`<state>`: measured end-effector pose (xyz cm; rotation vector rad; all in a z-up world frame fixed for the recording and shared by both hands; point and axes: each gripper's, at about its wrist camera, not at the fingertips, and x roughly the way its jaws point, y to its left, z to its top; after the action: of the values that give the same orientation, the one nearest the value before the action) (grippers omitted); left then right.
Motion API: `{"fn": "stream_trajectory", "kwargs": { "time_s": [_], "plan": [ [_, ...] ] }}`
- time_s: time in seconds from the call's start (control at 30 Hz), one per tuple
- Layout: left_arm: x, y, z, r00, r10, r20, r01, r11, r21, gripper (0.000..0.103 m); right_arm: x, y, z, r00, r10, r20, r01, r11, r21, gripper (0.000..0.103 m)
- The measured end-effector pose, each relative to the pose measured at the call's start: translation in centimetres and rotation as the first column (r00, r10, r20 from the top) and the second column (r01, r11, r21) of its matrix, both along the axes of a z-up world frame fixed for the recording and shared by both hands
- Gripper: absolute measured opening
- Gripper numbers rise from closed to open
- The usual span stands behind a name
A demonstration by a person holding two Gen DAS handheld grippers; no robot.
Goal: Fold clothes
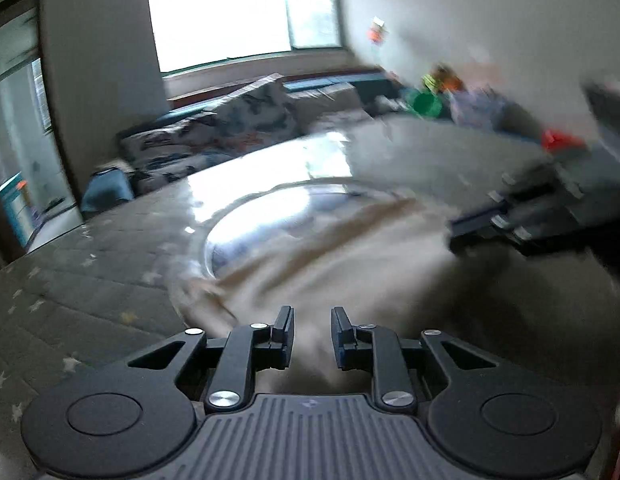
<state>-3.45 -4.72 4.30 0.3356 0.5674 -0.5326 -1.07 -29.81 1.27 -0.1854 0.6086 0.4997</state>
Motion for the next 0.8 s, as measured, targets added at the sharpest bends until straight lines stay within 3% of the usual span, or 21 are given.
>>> {"fn": "stream_trajectory", "kwargs": {
  "time_s": [0.1, 0.3, 0.43, 0.53, 0.67, 0.8],
  "plan": [
    [-1.0, 0.1, -0.9, 1.0, -0.014, 0.027, 0.013, 1.0, 0.018, 0.023, -0.3, 0.1, 0.2, 1.0, 0.012, -0.004, -0.012, 1.0, -0.013, 0.014],
    [-1.2, 0.0, 0.2, 0.999, -0.031, 0.038, 0.033, 0.999, -0.035, 0.024, -0.7, 1.5, 1.3, 0.996, 0.074, 0.043, -0.074, 0.997, 0.005, 0.014],
    [-0.9, -0.5, -0.9, 0.999, -0.037, -0.001, 0.037, 0.999, -0.001, 0.027, -0.4, 2.8, -0.2, 0.993, 0.117, -0.026, -0.117, 0.993, 0.005, 0.014],
    [-0.8, 0.6, -0.2, 0.999, -0.038, -0.012, 0.038, 0.998, -0.051, 0.028, -0.7, 2.8, -0.3, 0.991, 0.133, -0.03, -0.133, 0.991, -0.004, 0.014],
    [1.3, 3.2, 1.4, 0.996, 0.089, -0.014, -0.09, 0.983, -0.158, 0.028, -0.6, 1.7, 1.1, 0.993, 0.114, -0.027, -0.113, 0.993, 0.045, 0.014],
    [4.7, 5.2, 0.8, 0.96, 0.26, -0.105, -0.276, 0.944, -0.181, 0.024, -0.4, 1.3, 1.1, 0.994, 0.102, -0.029, -0.101, 0.994, 0.048, 0.014]
  ]
}}
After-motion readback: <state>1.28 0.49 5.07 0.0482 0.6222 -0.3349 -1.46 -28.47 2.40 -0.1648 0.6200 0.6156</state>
